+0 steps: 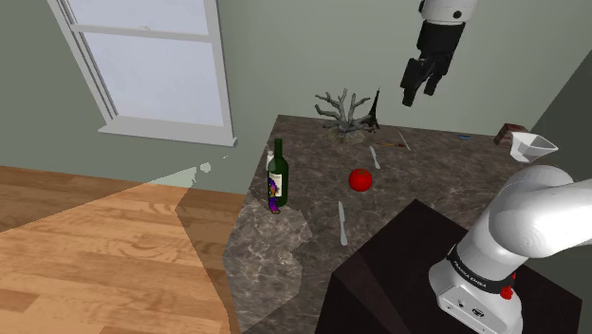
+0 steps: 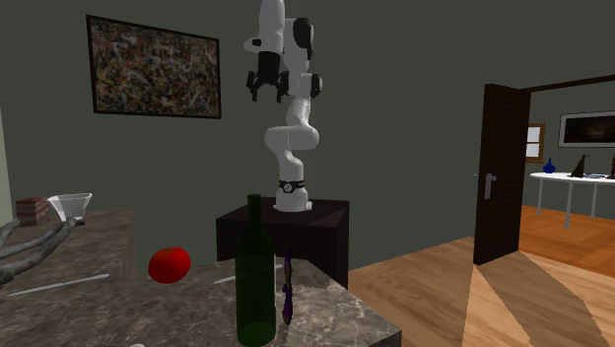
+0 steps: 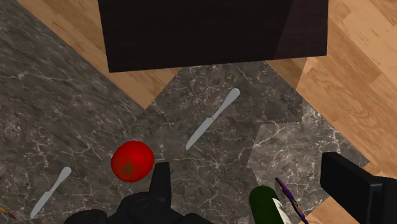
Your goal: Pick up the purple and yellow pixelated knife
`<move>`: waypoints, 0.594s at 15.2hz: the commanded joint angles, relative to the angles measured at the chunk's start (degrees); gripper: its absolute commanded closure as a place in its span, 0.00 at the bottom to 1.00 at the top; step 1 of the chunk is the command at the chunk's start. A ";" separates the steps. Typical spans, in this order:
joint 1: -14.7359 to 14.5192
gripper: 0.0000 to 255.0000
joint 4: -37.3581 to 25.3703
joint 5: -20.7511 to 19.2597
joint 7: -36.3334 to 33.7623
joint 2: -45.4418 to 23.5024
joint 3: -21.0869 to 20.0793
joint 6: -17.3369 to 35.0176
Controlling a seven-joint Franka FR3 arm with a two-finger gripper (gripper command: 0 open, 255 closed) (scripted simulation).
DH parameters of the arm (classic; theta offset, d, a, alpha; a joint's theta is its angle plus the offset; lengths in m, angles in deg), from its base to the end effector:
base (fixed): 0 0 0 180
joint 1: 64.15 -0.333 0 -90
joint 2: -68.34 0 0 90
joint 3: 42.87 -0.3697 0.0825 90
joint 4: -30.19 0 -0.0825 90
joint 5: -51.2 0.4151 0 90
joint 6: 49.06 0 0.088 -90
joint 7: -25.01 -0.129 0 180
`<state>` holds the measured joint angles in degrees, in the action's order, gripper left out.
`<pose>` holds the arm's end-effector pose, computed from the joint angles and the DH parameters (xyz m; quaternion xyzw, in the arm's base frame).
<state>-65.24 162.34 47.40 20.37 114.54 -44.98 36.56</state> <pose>0.2856 0.0117 0.6309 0.9987 -0.0207 -0.0001 0.0464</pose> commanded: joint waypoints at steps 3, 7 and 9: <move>-0.09 0.00 0.87 0.72 -1.97 -2.67 -1.33 3.05; -0.18 0.00 1.67 1.81 -5.83 -8.84 -3.95 9.06; -0.20 0.00 1.59 2.13 -7.76 -12.31 -5.22 11.97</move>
<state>-65.42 164.03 49.33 13.65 103.96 -49.53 47.05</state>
